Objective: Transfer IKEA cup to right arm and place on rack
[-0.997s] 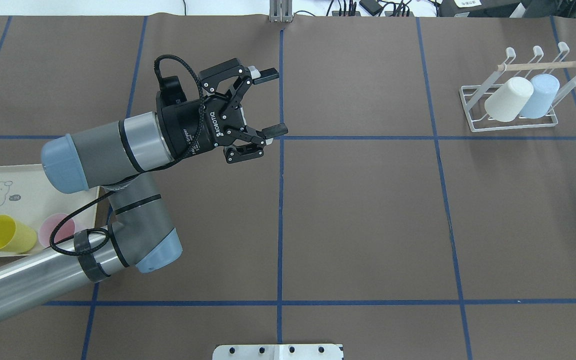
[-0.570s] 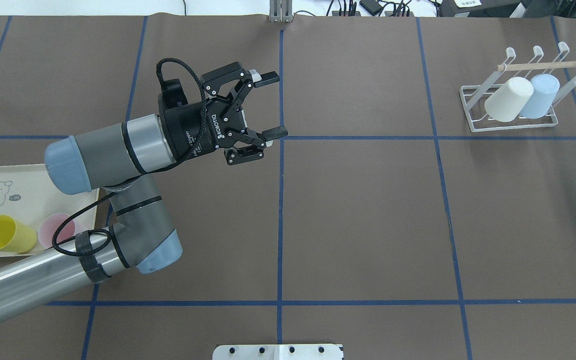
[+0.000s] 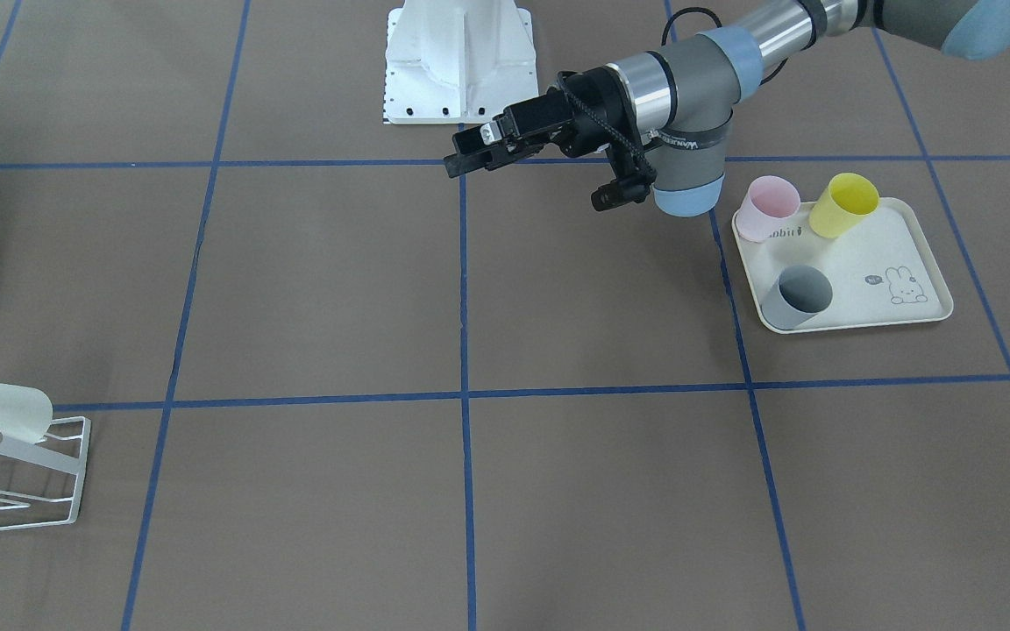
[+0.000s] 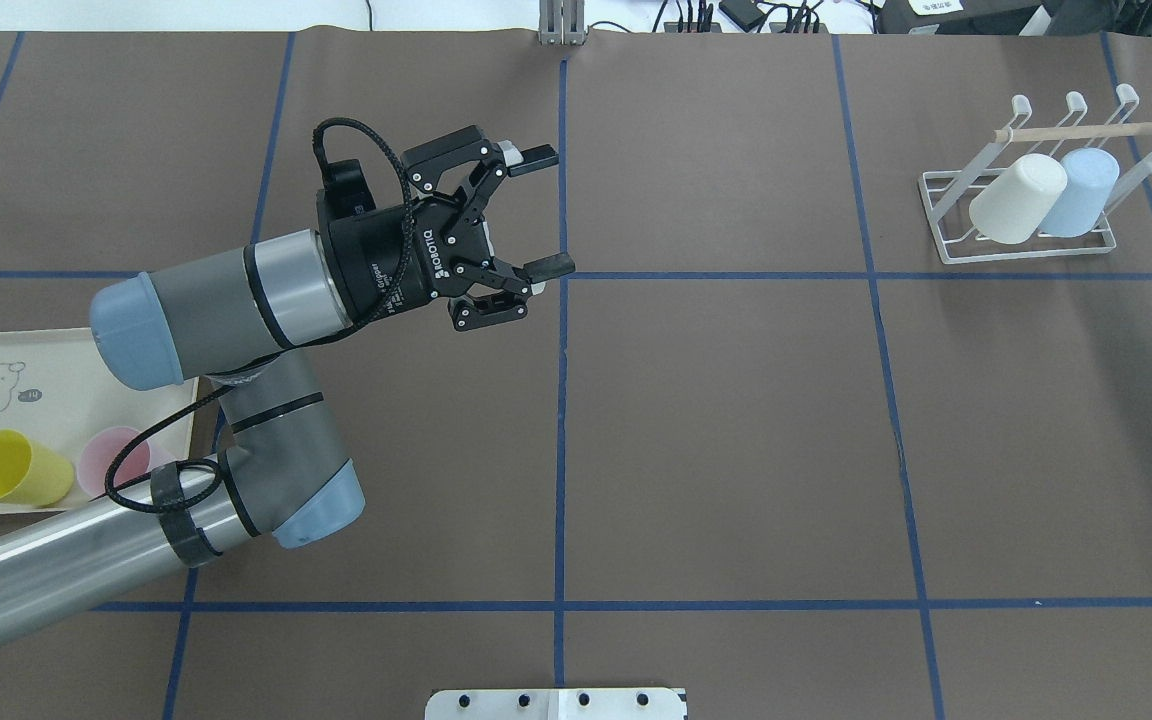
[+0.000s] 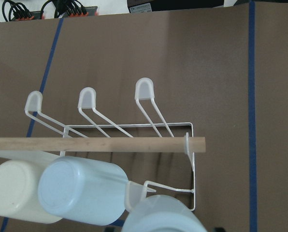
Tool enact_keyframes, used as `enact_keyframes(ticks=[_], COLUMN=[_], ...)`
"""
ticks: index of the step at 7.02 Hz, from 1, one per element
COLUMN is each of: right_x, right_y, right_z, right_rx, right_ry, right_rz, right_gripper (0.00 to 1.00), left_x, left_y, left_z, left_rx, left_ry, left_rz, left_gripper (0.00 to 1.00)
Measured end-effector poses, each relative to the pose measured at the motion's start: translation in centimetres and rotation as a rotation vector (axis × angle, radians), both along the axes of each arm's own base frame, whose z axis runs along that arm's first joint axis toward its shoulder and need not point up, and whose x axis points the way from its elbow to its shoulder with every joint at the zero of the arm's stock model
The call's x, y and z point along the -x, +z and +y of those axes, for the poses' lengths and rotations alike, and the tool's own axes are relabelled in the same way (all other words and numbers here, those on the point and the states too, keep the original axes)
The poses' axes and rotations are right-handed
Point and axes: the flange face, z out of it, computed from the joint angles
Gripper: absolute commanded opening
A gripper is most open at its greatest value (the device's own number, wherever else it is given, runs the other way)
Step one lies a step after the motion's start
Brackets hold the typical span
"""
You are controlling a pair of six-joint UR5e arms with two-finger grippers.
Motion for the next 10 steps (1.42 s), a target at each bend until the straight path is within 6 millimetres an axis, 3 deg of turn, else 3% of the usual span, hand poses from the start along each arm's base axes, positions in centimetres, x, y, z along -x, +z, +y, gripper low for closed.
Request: enact_keyframes(ticks=[4, 10], right_x=[0.2, 2.2], right_y=[-1.3, -0.3], right_z=[-1.6, -2.0], right_rx=[-0.016, -0.004], right_ry=[0.003, -0.006], right_rz=[0.023, 0.062], right_gripper=[0.00, 0.00], left_x=[-0.2, -0.3], left_y=[0.2, 0.2], left_z=[-0.1, -0.1], left_rx=[0.004, 0.004], left_ry=[0.001, 0.001], left_rz=[-0.006, -0.006], left_gripper=[0.99, 0.99])
